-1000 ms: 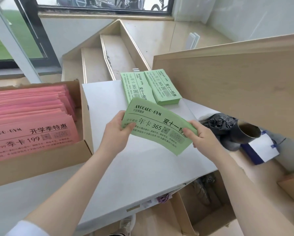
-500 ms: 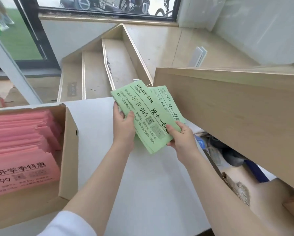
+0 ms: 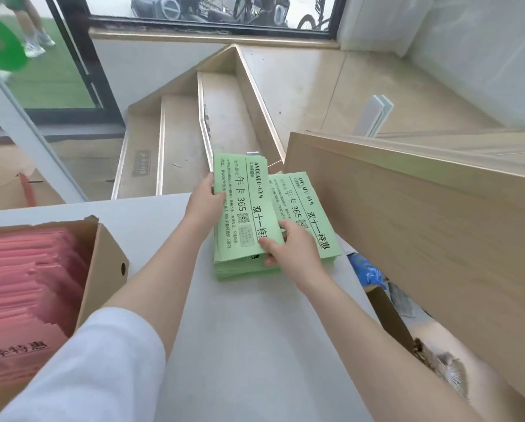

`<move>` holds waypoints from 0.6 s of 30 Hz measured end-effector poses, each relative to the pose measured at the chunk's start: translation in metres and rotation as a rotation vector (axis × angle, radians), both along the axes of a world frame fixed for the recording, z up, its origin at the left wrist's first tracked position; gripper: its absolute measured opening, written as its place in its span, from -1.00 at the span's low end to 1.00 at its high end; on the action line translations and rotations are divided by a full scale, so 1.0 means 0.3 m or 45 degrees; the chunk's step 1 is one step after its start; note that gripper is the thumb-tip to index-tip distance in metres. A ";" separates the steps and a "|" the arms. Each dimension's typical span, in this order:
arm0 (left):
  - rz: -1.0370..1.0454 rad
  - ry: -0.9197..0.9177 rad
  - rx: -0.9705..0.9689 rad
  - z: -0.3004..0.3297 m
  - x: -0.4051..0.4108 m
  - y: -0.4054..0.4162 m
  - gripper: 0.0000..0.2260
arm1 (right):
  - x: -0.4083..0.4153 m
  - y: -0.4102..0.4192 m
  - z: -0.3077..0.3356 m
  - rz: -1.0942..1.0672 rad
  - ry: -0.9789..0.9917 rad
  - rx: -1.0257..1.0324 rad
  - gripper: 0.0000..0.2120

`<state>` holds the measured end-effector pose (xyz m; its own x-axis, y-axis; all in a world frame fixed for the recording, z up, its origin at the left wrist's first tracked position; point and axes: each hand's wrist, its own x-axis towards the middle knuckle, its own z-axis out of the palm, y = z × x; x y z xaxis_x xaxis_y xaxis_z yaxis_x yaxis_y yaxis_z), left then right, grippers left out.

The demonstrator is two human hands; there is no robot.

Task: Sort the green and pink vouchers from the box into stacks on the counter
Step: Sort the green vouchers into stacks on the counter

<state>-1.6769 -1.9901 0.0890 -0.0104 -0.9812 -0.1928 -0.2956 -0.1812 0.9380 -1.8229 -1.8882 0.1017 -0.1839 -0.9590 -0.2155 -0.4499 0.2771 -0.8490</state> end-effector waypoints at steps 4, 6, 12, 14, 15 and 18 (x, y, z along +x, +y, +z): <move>-0.002 -0.232 0.071 -0.102 0.026 -0.037 -0.72 | -0.013 -0.013 -0.026 0.099 0.291 0.056 -0.74; 0.046 -0.295 0.052 -0.071 0.003 -0.005 -0.66 | -0.020 -0.008 -0.025 0.151 0.495 0.028 -0.66; 0.140 0.316 0.198 -0.060 -0.003 0.142 -0.55 | -0.082 0.053 -0.034 0.389 0.825 -0.182 -0.27; 0.180 0.480 0.204 -0.067 -0.013 0.227 -0.80 | -0.097 0.067 -0.056 0.489 0.893 -0.196 -0.25; 0.159 0.523 0.199 -0.084 -0.016 0.261 -0.79 | -0.101 0.069 -0.067 0.521 0.924 -0.203 -0.26; 0.121 0.543 0.157 -0.098 -0.023 0.335 -0.57 | -0.099 0.062 -0.097 0.553 0.930 -0.249 -0.33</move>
<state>-1.6839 -1.8897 0.0595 -0.0250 -0.9516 -0.3064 0.1363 -0.3069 0.9419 -1.8526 -1.8694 0.0726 0.1787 -0.9838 -0.0109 -0.9325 -0.1658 -0.3209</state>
